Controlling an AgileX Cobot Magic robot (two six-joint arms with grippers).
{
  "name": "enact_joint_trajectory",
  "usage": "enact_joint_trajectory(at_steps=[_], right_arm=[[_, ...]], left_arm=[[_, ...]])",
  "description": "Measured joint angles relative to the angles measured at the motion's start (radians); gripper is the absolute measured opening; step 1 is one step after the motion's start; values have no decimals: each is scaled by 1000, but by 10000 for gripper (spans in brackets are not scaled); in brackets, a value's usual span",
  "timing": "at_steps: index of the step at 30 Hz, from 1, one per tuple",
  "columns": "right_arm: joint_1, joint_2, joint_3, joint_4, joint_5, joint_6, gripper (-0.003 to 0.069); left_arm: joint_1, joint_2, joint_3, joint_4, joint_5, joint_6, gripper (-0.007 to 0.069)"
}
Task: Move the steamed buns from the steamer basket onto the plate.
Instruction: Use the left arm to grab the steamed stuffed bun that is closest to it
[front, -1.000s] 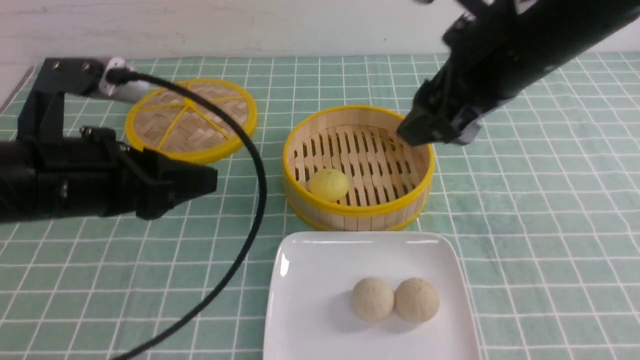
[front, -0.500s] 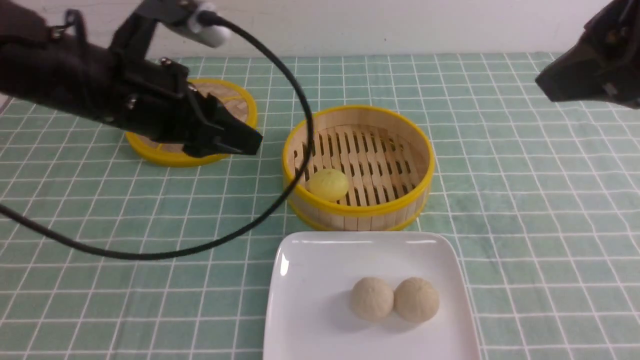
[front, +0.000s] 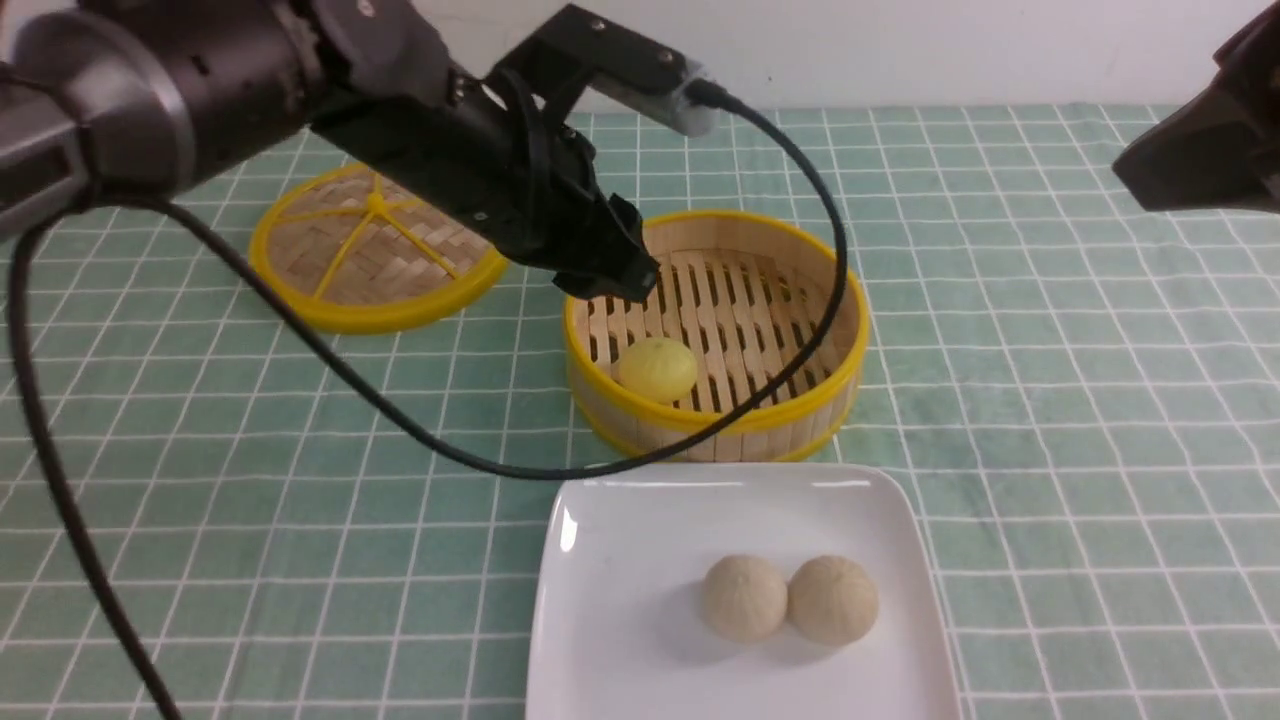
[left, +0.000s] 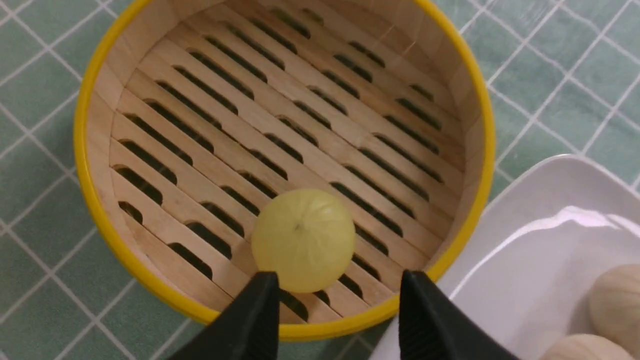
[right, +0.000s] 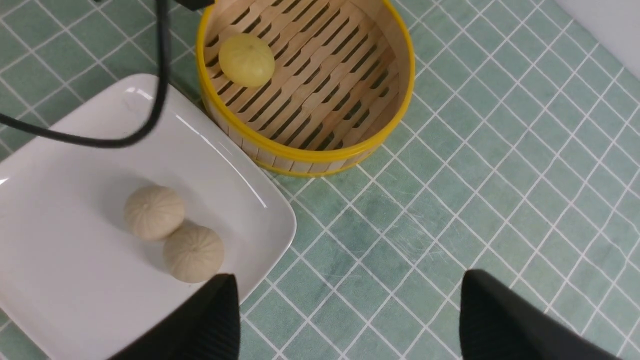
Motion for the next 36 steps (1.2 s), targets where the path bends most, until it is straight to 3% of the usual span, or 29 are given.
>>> enact_joint_trajectory(at_steps=[12, 36], right_arm=[[0, 0, 0, -1, 0, -1, 570], [0, 0, 0, 0, 0, -1, 568]], left_arm=[[-6, 176, -88, 53, -6, -37, 351], [-6, 236, -95, 5, 16, -33, 351]])
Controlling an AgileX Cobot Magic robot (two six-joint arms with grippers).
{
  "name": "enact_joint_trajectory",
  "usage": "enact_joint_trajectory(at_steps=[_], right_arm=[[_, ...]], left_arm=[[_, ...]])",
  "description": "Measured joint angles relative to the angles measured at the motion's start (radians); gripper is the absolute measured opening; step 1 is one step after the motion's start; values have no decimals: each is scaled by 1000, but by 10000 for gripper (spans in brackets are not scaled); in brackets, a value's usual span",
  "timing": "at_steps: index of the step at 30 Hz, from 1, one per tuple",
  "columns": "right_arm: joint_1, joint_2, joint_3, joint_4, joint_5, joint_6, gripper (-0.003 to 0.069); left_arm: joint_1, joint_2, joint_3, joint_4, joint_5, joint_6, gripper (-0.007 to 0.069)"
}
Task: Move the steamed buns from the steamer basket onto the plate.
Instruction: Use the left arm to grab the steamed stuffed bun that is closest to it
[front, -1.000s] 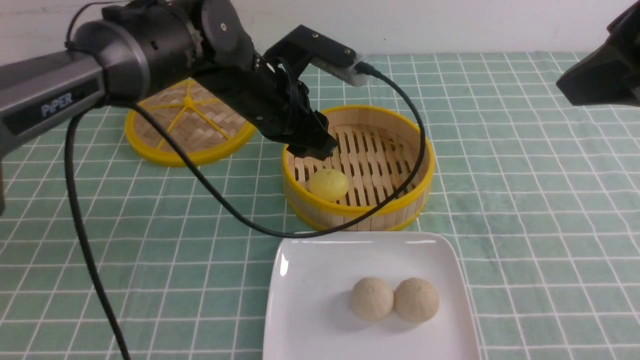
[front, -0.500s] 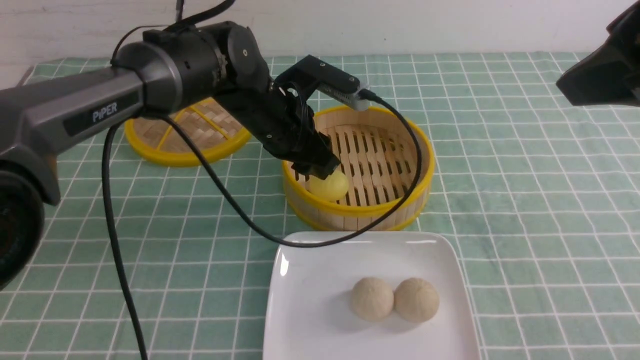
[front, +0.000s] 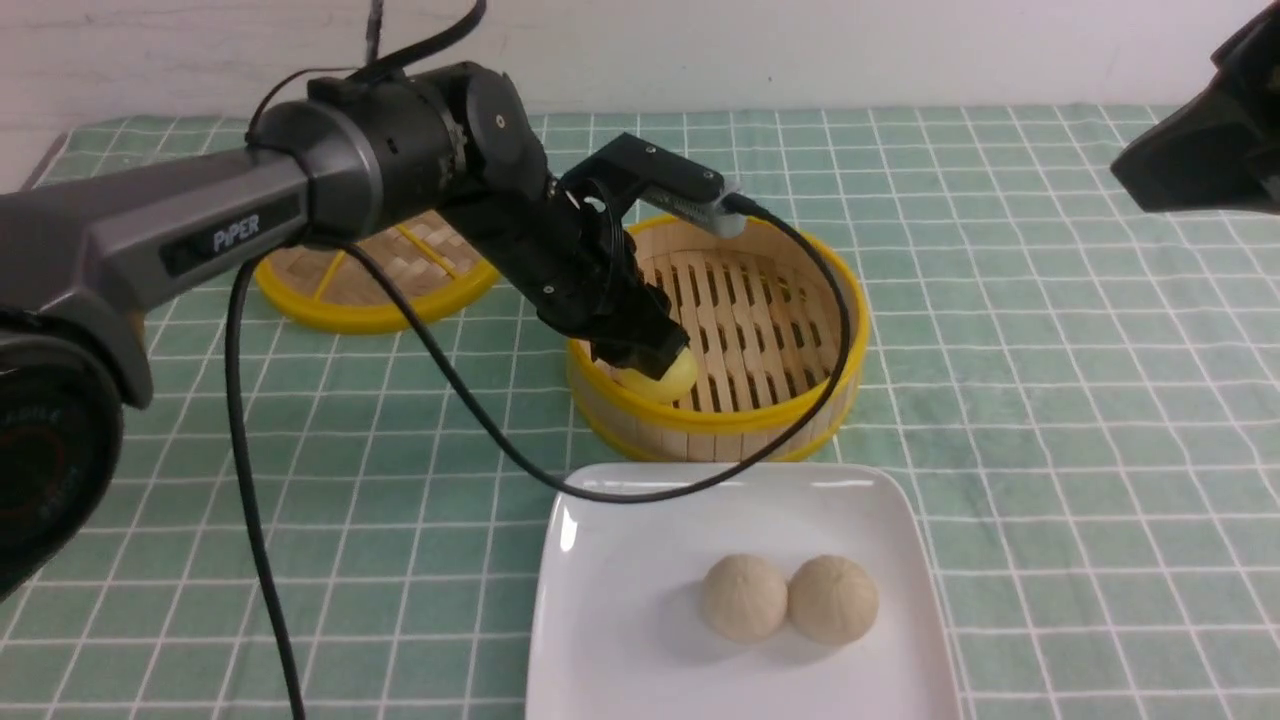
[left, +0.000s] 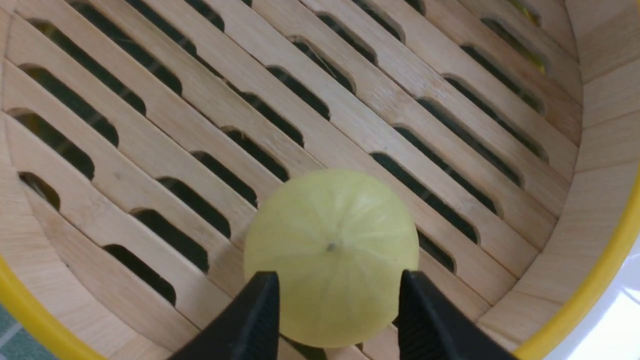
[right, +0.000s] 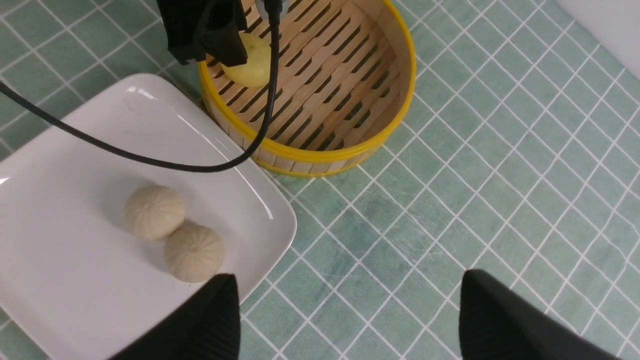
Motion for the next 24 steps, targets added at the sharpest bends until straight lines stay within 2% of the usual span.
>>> enact_joint_trajectory(at_steps=[14, 16, 20, 21, 22, 23, 24], right_arm=[[0, 0, 0, 0, 0, 0, 568], [0, 0, 0, 0, 0, 0, 568], [0, 0, 0, 0, 0, 0, 568], [0, 0, 0, 0, 0, 0, 568], [0, 0, 0, 0, 0, 0, 568], [0, 0, 0, 0, 0, 0, 568], [0, 0, 0, 0, 0, 0, 568]], left_arm=[[0, 45, -2, -55, -56, 3, 349], [0, 50, -2, -61, -61, 3, 331], [0, 50, -2, -62, -65, 3, 174], [0, 50, -2, -62, -65, 3, 106], [0, 49, -2, -62, -65, 3, 106], [0, 47, -2, -62, -65, 3, 43], [0, 44, -2, -62, -65, 3, 37]])
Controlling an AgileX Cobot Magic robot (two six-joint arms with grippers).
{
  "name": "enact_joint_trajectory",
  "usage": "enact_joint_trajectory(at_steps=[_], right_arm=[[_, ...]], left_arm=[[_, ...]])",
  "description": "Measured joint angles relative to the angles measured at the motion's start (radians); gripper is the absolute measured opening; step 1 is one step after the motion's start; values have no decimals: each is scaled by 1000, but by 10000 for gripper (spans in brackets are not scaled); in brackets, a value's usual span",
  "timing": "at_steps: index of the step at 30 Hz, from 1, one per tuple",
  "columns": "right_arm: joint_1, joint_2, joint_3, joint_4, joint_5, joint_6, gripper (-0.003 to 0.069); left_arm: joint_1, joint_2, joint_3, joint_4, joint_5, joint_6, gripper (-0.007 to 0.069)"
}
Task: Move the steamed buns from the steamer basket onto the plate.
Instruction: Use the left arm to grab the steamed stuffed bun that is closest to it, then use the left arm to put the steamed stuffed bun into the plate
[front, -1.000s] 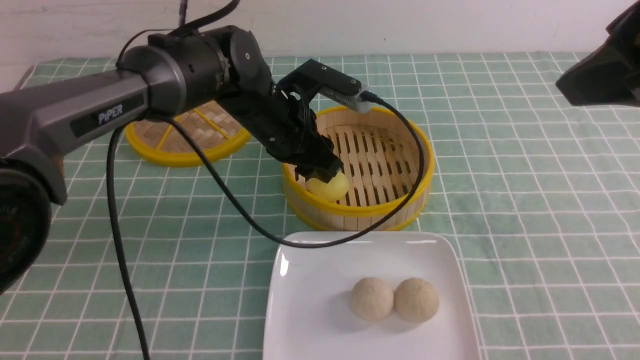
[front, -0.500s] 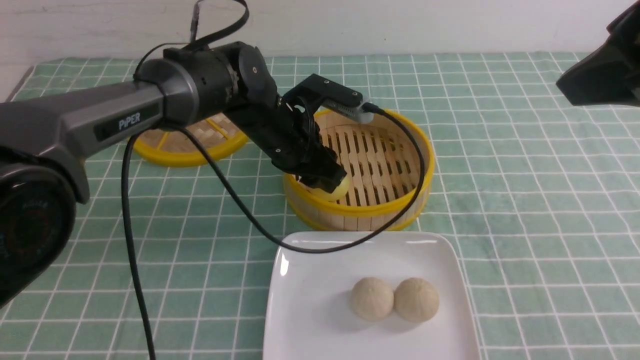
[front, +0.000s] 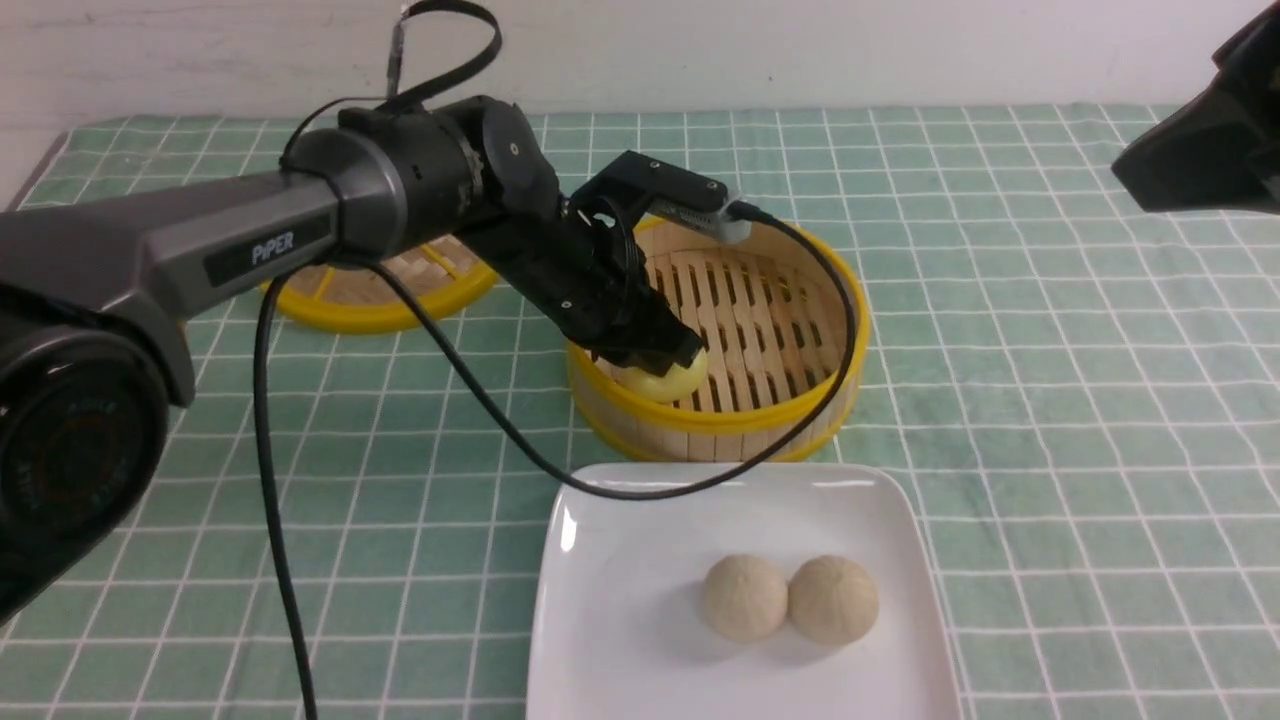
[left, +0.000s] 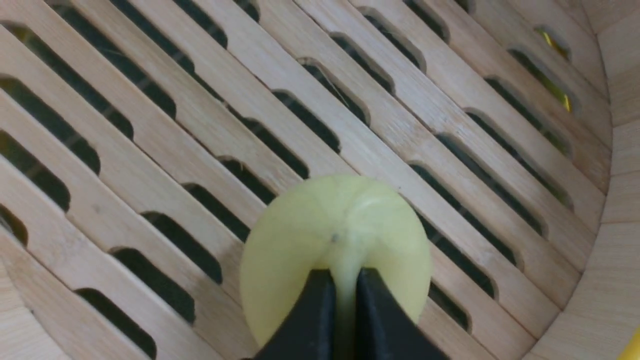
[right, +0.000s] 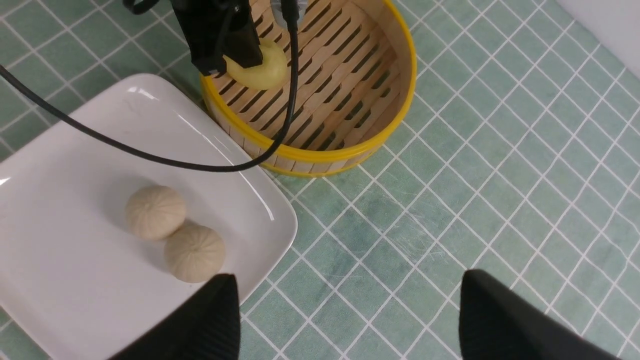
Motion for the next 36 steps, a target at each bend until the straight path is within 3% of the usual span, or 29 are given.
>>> enact_joint_trajectory(at_steps=[11, 20, 24, 27, 31, 36], right_arm=[[0, 0, 0, 4, 0, 0, 568], [0, 0, 0, 4, 0, 0, 568], [0, 0, 0, 4, 0, 0, 568], [0, 0, 0, 4, 0, 0, 568], [0, 0, 0, 4, 0, 0, 568], [0, 0, 0, 4, 0, 0, 568]], left_arm=[[0, -267, 2, 27, 87, -19, 22], [0, -489, 2, 115, 253, -176, 22], [0, -534, 2, 140, 429, -253, 22], [0, -535, 2, 140, 522, -271, 22], [0, -536, 14, 126, 527, -284, 22], [0, -537, 83, 22, 527, -269, 22]])
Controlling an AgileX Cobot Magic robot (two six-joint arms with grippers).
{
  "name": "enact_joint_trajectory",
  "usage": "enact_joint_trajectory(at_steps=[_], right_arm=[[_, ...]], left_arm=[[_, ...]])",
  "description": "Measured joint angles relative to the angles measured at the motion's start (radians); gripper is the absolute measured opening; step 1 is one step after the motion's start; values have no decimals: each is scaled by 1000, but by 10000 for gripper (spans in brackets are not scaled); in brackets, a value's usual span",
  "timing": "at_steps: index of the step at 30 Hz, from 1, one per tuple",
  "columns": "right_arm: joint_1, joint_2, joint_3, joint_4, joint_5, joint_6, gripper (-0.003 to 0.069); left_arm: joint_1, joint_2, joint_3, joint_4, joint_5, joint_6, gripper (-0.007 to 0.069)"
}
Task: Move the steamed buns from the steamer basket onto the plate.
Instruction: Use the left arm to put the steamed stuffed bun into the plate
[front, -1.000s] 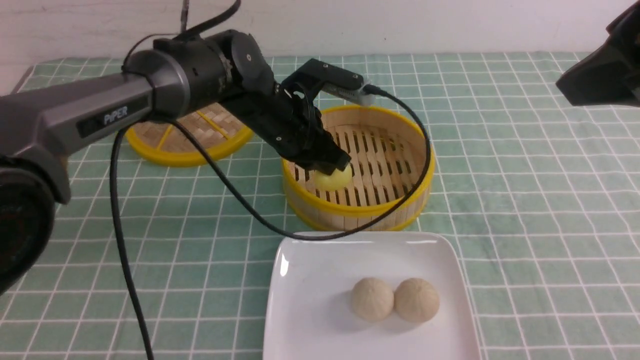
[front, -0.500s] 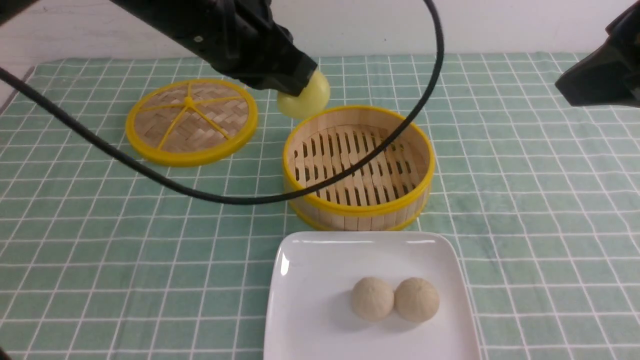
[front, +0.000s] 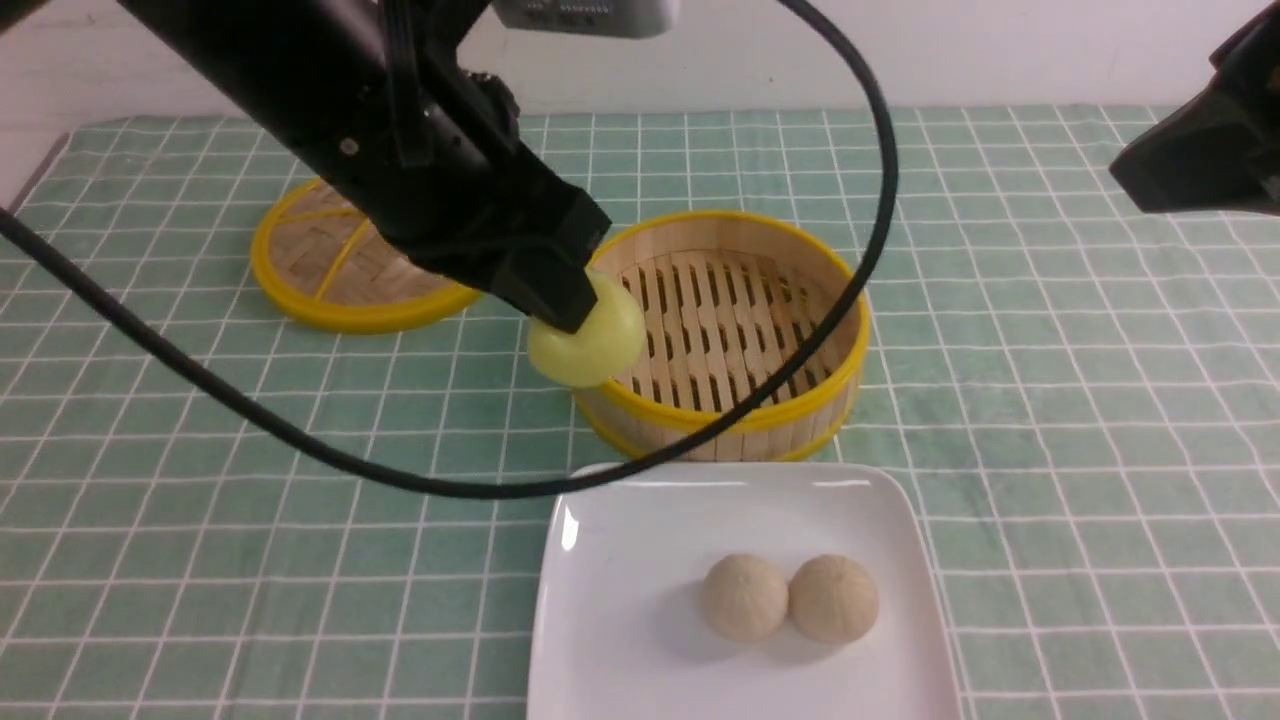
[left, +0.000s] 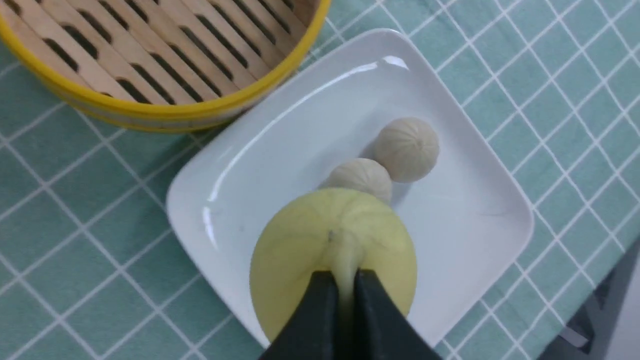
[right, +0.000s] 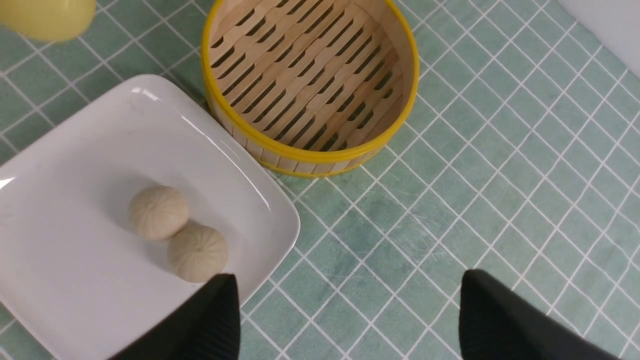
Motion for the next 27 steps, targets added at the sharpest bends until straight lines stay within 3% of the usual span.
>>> enact_joint_trajectory(at_steps=[13, 22, 27], right_arm=[[0, 0, 0, 23, 0, 0, 568], [0, 0, 0, 26, 0, 0, 568], [0, 0, 0, 26, 0, 0, 568]], left_arm=[[0, -75, 255, -17, -13, 81, 22], [0, -35, 431, -58, -252, 194, 22], [0, 28, 451, -119, -292, 272, 22]])
